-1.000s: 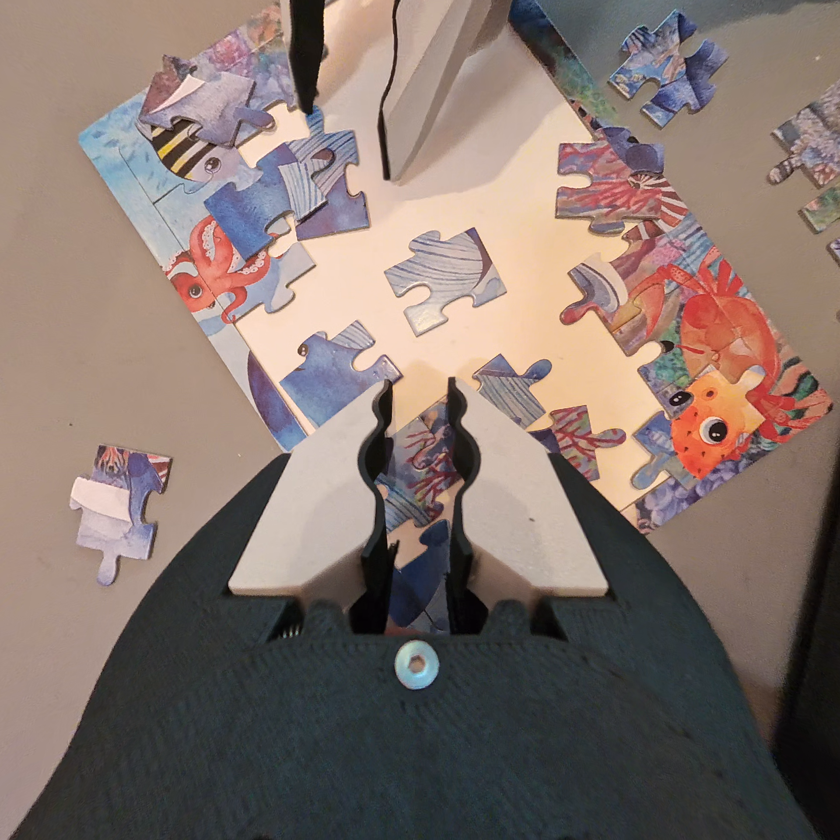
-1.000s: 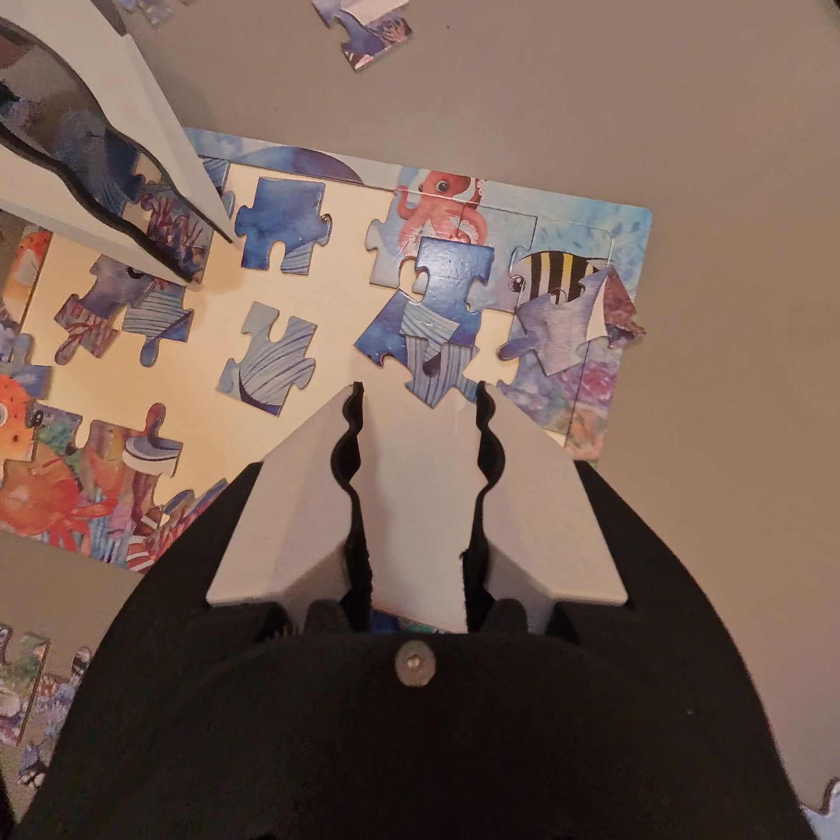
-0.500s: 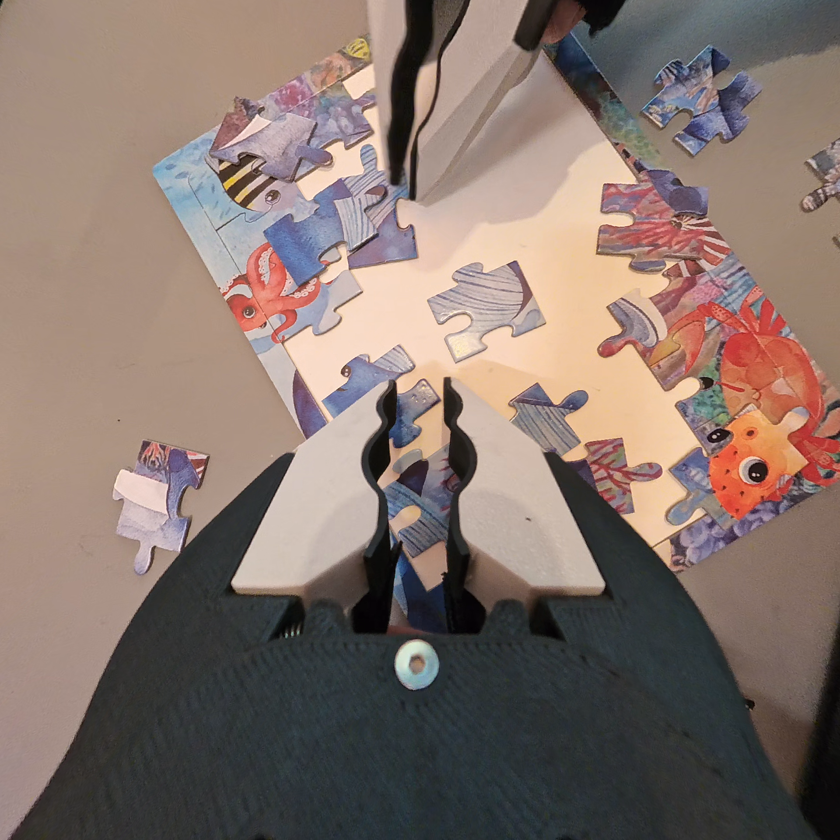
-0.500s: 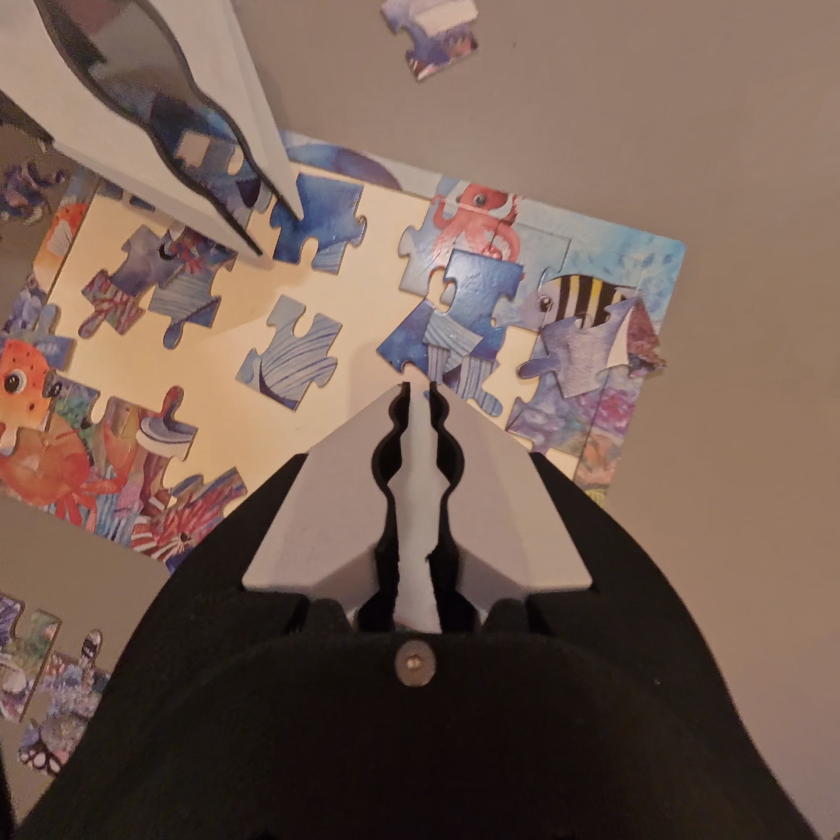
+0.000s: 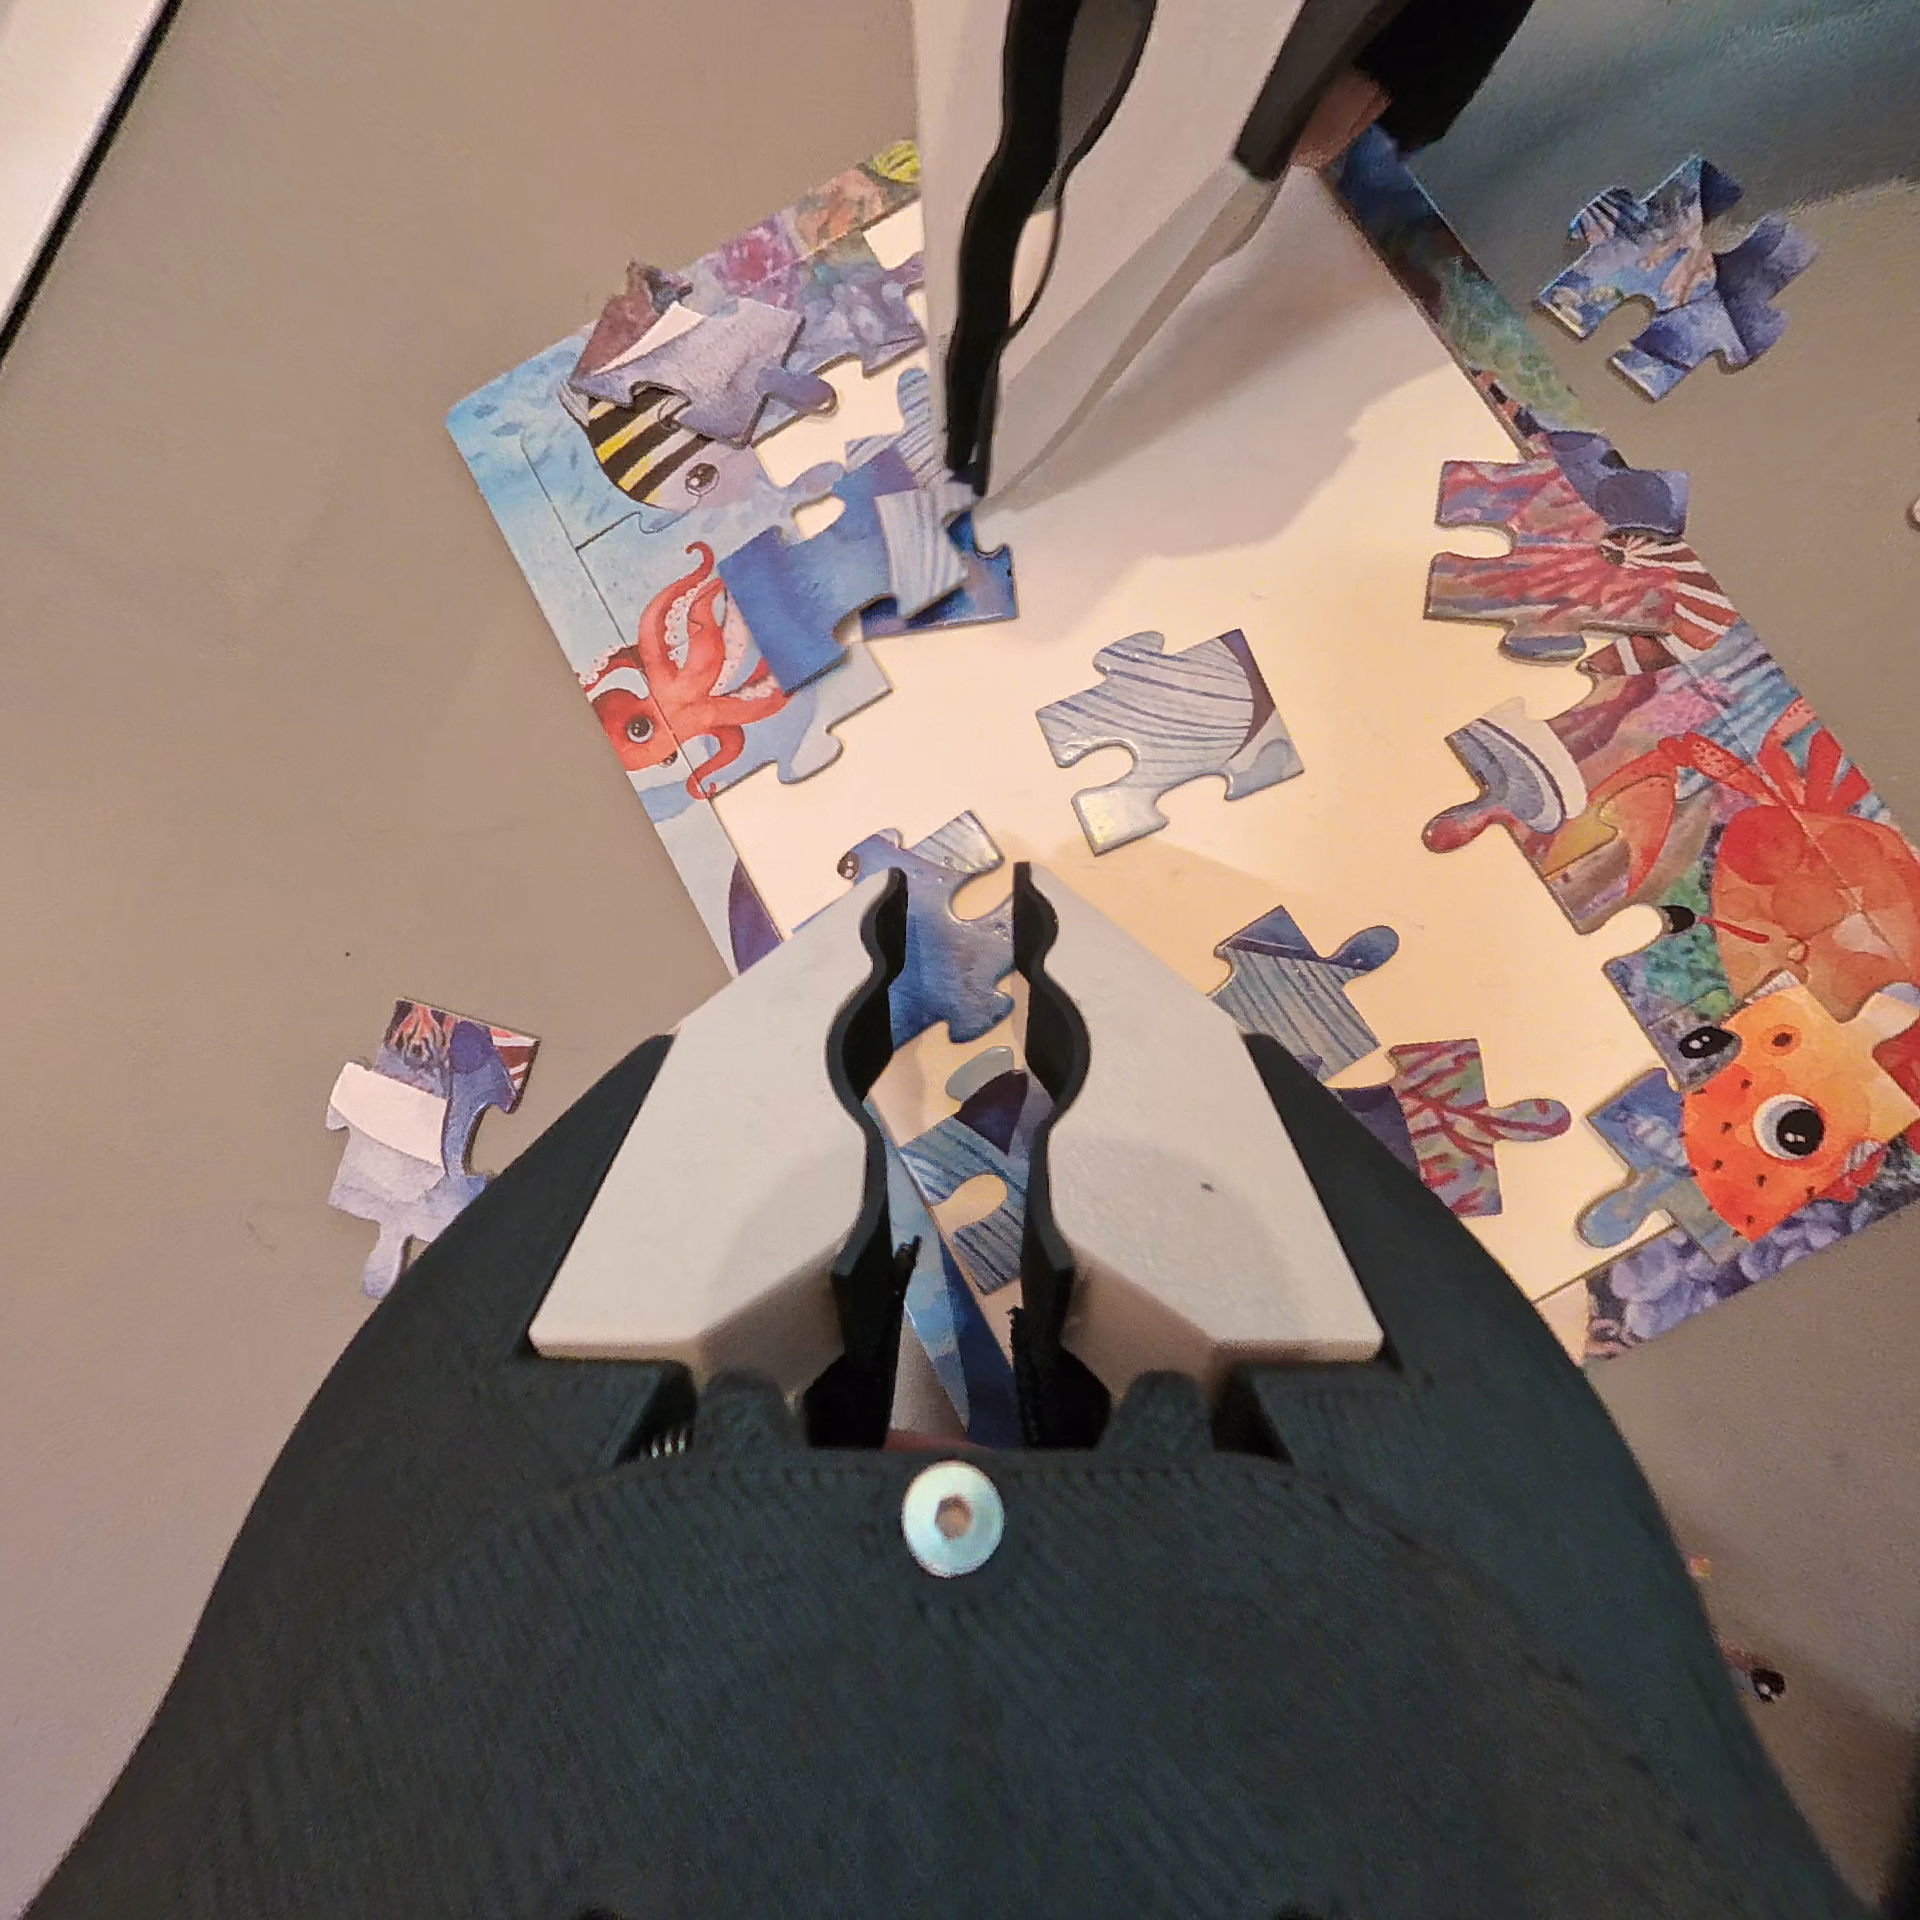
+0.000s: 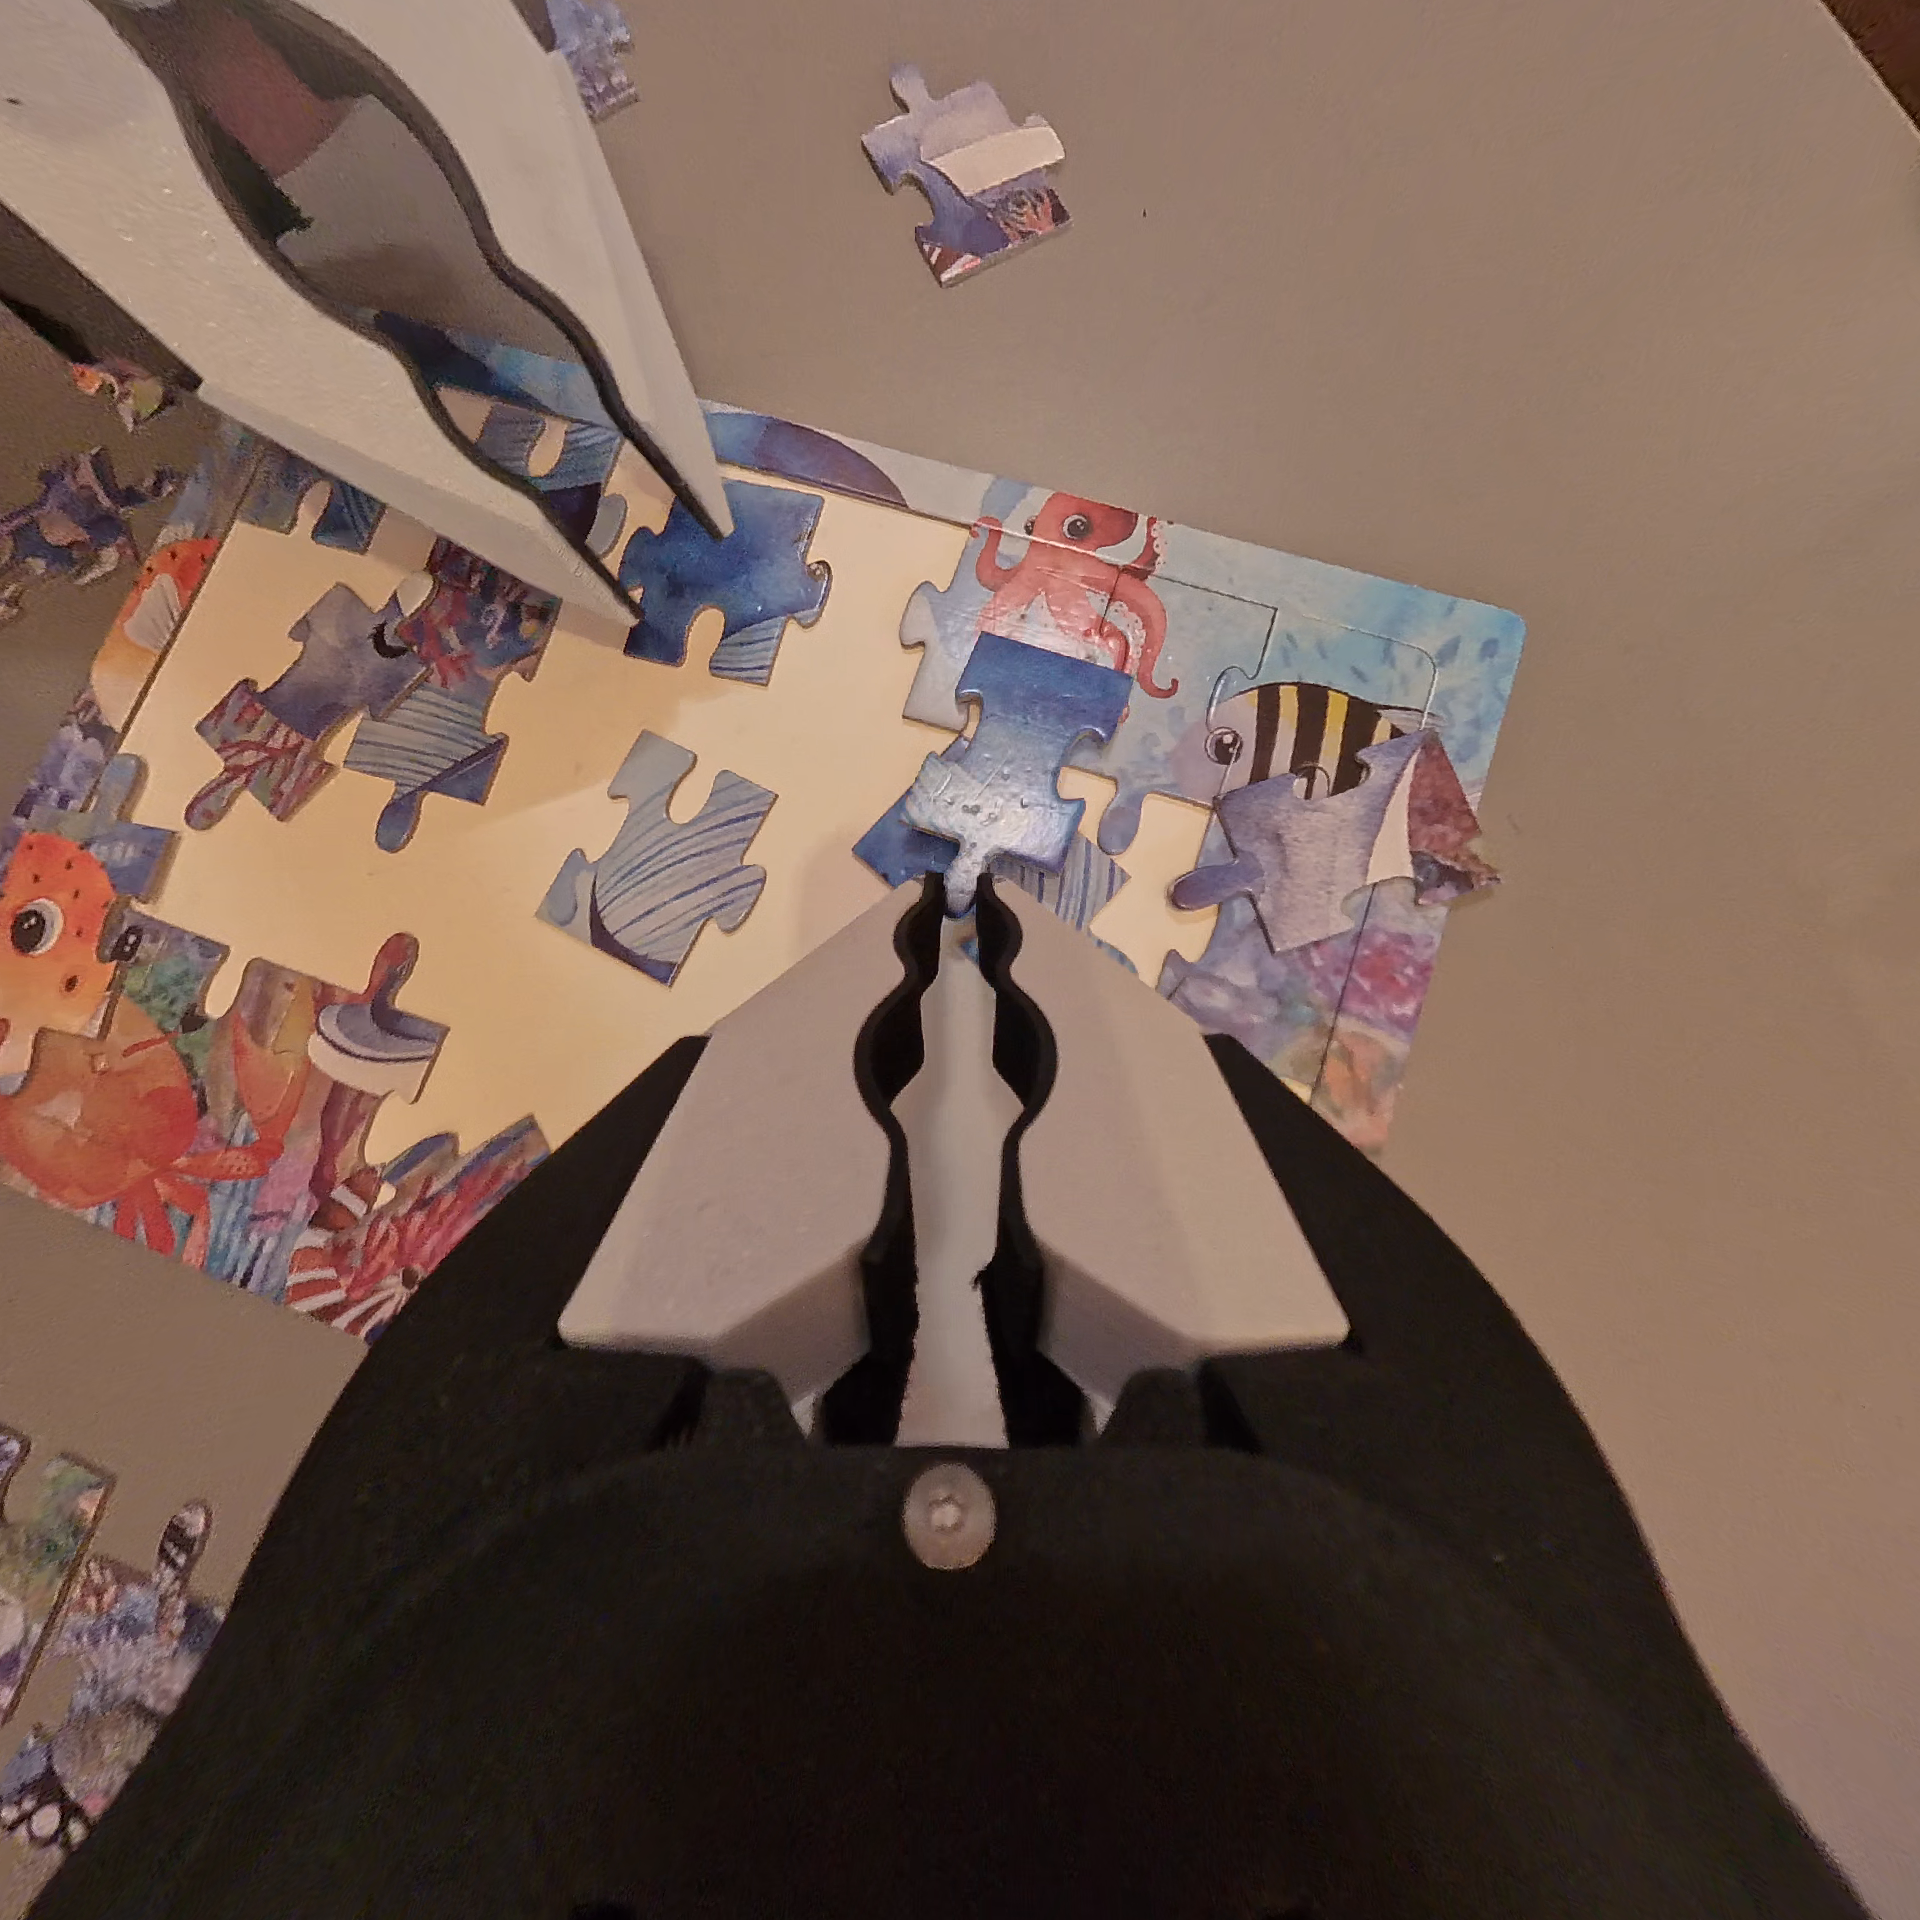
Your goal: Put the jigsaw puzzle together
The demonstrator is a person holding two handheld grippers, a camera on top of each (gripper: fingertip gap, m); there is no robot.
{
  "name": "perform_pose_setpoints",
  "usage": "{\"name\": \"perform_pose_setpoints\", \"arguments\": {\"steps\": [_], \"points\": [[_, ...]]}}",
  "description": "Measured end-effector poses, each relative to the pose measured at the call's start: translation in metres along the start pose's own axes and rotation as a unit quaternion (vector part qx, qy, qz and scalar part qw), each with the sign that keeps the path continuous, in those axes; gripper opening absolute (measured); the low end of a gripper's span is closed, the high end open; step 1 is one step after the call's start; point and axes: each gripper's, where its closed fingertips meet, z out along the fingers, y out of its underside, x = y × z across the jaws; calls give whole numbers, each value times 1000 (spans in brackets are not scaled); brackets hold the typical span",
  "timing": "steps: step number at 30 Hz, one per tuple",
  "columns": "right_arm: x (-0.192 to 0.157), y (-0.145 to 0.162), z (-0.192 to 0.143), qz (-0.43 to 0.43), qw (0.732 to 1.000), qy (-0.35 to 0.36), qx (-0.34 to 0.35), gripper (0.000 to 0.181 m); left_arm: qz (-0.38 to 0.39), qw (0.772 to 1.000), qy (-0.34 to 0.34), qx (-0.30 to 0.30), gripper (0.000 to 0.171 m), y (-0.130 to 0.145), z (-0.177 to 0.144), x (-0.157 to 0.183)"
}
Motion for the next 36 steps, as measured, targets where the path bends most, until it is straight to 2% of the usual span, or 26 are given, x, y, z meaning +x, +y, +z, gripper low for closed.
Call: {"name": "perform_pose_setpoints", "arguments": {"steps": [8, 16, 20, 24, 28, 36], "points": [[-19, 6, -9, -45, 998, -36, -29, 4, 1, 1000, -22, 17, 21, -9, 4, -7], [-43, 22, -17, -70, 991, -77, -89, 0, 22, 1000, 1, -8, 20, -3, 13, 8], [-46, 25, -13, -68, 990, -78, -101, 0, 23, 1000, 6, -9, 20, -4, 15, 11], [-41, 22, -10, -62, 992, -60, -96, 13, 28, 1000, 6, -8, 21, -7, 20, 14], [-41, 26, -4, -62, 991, -53, -108, 6, 33, 999, 17, -3, 18, -13, 29, 22], [-50, 28, -6, -57, 989, -69, -120, 5, 33, 999, 12, -2, 20, -16, 31, 22]]}}
